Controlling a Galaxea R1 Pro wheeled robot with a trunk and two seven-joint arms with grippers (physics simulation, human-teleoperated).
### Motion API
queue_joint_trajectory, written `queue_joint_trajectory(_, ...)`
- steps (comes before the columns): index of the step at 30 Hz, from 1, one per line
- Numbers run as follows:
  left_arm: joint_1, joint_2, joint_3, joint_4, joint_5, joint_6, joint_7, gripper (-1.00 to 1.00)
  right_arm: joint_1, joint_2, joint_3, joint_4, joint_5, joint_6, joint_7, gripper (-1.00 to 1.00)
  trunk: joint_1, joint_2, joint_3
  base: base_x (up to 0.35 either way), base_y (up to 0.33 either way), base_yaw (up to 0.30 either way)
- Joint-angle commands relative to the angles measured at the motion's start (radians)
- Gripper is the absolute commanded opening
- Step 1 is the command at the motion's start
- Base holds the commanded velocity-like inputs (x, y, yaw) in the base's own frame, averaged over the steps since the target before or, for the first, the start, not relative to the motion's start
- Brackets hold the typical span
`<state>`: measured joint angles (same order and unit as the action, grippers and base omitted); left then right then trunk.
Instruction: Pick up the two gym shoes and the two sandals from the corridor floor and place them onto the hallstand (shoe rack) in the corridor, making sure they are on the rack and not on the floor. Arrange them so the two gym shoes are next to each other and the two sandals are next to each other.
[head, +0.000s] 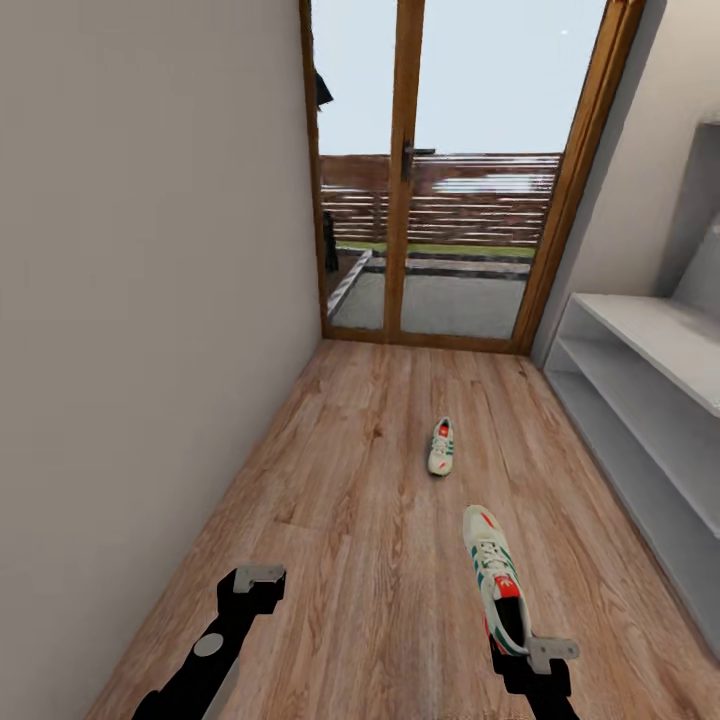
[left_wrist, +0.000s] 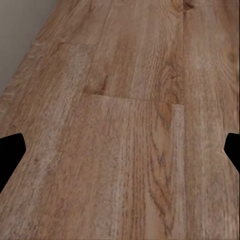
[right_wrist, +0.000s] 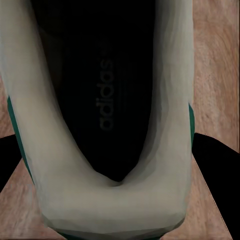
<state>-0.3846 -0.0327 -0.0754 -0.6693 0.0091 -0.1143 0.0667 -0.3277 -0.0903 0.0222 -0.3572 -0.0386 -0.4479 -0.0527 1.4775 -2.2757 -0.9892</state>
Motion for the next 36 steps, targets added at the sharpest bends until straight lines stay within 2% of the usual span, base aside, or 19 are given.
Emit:
queue_joint_trajectory(1,0.000,0.001,-0.004,0.001,0.001,-0.003,0.007,1.00,-0.001,0.000,0.002,0.001,-0.004,-0.003,-0.001,-1.00,0.000,0.000,0.000,0.015,0.000,-0.283)
queue_joint_trajectory(16,0.000,0.002,-0.004,0.001,0.002,-0.005,0.006,1.00,-0.001,0.000,0.002,0.003,-0.004,-0.004,0.000,-1.00,0.000,0.000,0.009,0.093,0.000,-0.284)
queue_joint_trajectory(17,0.000,0.002,-0.003,0.001,0.002,-0.006,0.006,1.00,0.008,0.000,0.002,0.013,-0.004,-0.049,0.000,-1.00,0.000,0.000,0.009,0.157,0.000,-0.284)
queue_joint_trajectory(20,0.001,0.002,-0.004,0.002,0.002,-0.007,0.006,1.00,0.043,0.003,0.003,0.073,-0.004,-0.290,0.000,-1.00,0.000,0.000,0.011,0.152,0.000,-0.275)
queue_joint_trajectory(21,0.001,0.002,-0.004,0.002,0.002,-0.007,0.005,1.00,0.050,0.005,0.004,0.105,-0.004,-0.392,0.000,-1.00,0.000,0.000,0.011,0.145,0.000,-0.239)
queue_joint_trajectory(22,0.001,0.002,-0.003,0.002,0.002,-0.007,0.005,1.00,0.054,0.006,0.004,0.118,-0.005,-0.435,0.000,-1.00,0.000,0.000,0.011,0.144,0.000,-0.222)
queue_joint_trajectory(26,0.001,0.002,-0.003,0.002,0.002,-0.007,0.005,1.00,0.057,0.007,0.004,0.133,-0.006,-0.491,0.001,-1.00,0.000,0.000,0.011,0.142,0.000,-0.140)
queue_joint_trajectory(36,0.001,0.002,-0.003,0.002,0.002,-0.007,0.005,1.00,0.059,0.008,0.004,0.143,-0.005,-0.511,0.001,-1.00,0.000,0.000,0.011,0.144,0.006,-0.018)
